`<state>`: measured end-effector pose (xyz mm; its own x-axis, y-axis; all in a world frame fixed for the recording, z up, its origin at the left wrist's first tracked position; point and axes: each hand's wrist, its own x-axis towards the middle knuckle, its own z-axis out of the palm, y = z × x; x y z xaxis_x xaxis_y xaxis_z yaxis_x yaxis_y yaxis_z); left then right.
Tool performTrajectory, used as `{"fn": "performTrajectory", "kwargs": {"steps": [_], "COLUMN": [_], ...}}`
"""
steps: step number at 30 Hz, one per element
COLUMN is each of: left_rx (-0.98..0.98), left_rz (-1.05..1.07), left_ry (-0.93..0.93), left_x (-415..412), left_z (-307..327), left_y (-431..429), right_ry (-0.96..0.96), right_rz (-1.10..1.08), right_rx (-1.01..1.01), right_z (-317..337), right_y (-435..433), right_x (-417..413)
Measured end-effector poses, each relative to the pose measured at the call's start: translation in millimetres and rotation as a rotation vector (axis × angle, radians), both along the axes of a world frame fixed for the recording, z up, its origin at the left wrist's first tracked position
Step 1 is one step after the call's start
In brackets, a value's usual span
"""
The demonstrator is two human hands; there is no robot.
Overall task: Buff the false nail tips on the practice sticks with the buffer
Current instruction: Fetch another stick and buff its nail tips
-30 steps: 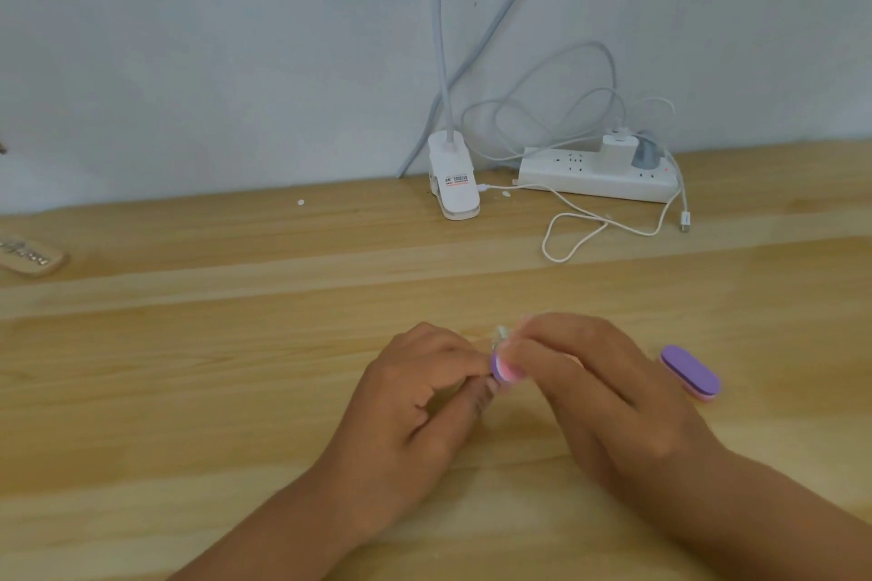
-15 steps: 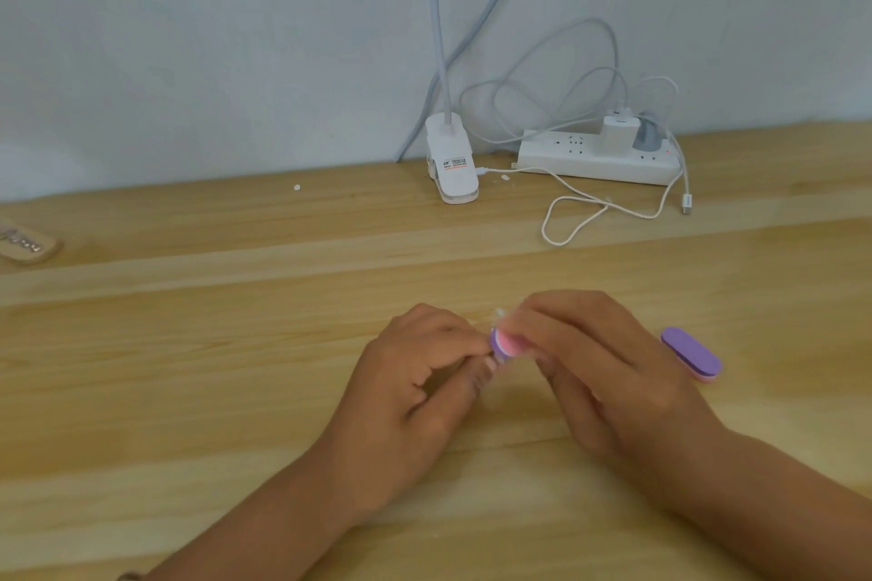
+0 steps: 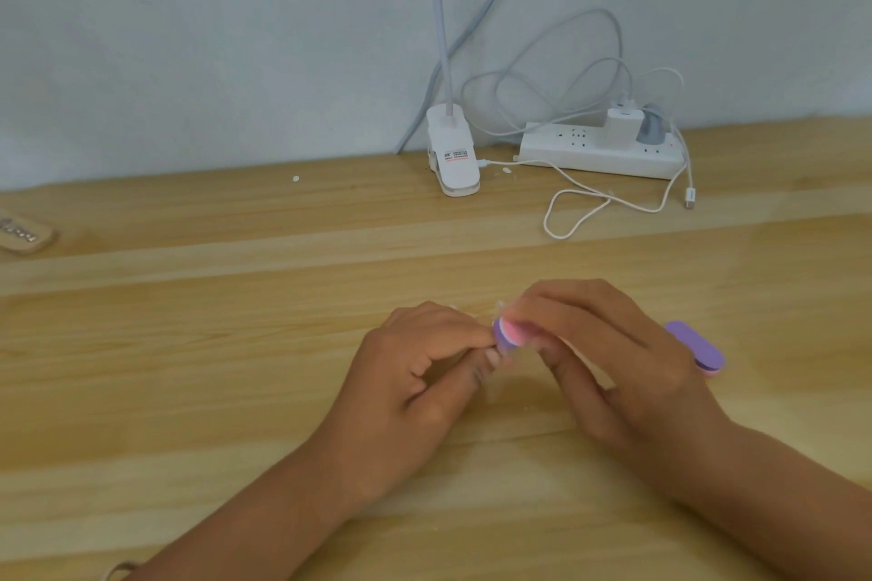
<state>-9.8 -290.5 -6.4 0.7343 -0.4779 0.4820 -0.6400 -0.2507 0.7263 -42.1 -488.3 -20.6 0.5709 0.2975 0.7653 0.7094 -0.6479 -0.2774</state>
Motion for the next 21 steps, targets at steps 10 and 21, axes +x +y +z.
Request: {"fn": "performTrajectory", "kwargs": {"steps": [10,21], "left_rx": [-0.038,-0.038], "left_rz": [-0.028,-0.015], "left_ry": [0.035,0.093], "left_x": [-3.4,-6.6], "left_z": [4.3,7.6], "left_y": [-0.3,1.0], "right_ry": [-0.05,-0.067], "right_rz": [0.06,0.007], "right_rx": [0.029,0.038], "right_z": [-0.6,3.0], "right_y": [3.9,6.5], "right_x": [-4.1,-5.8]}}
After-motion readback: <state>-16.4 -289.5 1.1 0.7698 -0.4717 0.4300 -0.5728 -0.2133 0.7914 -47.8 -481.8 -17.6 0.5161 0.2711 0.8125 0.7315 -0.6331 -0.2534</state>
